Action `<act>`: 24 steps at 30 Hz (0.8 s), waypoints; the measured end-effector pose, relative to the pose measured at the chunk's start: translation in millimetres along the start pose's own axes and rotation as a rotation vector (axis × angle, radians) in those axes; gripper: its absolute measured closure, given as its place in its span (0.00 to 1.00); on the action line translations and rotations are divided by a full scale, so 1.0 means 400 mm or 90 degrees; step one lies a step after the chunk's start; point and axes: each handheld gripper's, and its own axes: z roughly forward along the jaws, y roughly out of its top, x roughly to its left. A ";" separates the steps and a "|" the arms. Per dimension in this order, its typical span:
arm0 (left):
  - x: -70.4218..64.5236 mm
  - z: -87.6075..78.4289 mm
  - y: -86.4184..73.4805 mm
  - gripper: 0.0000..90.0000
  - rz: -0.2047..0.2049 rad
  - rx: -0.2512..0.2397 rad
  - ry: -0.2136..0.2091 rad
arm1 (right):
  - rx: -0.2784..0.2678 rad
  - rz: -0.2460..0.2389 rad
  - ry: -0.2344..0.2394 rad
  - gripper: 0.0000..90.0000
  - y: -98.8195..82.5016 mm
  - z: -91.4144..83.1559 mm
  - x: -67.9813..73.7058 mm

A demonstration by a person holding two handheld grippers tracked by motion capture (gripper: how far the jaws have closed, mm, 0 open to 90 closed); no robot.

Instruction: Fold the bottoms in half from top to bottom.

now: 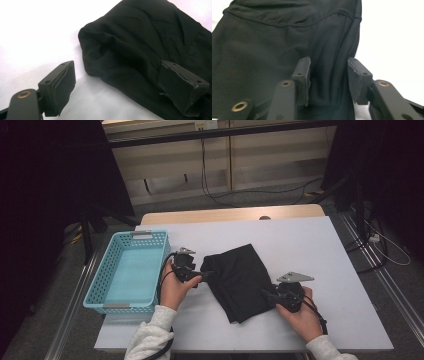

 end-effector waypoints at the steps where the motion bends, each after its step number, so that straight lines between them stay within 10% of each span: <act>1: -0.001 0.000 0.001 0.16 0.001 0.003 0.001 | -0.001 0.001 0.001 0.66 0.000 0.000 0.000; 5: -0.001 0.003 0.004 0.14 -0.008 0.001 0.001 | -0.004 0.020 0.030 0.86 -0.003 0.001 0.006; 24: 0.006 0.052 0.049 0.05 -0.034 0.029 0.010 | 0.002 -0.005 0.036 0.87 0.002 -0.002 0.023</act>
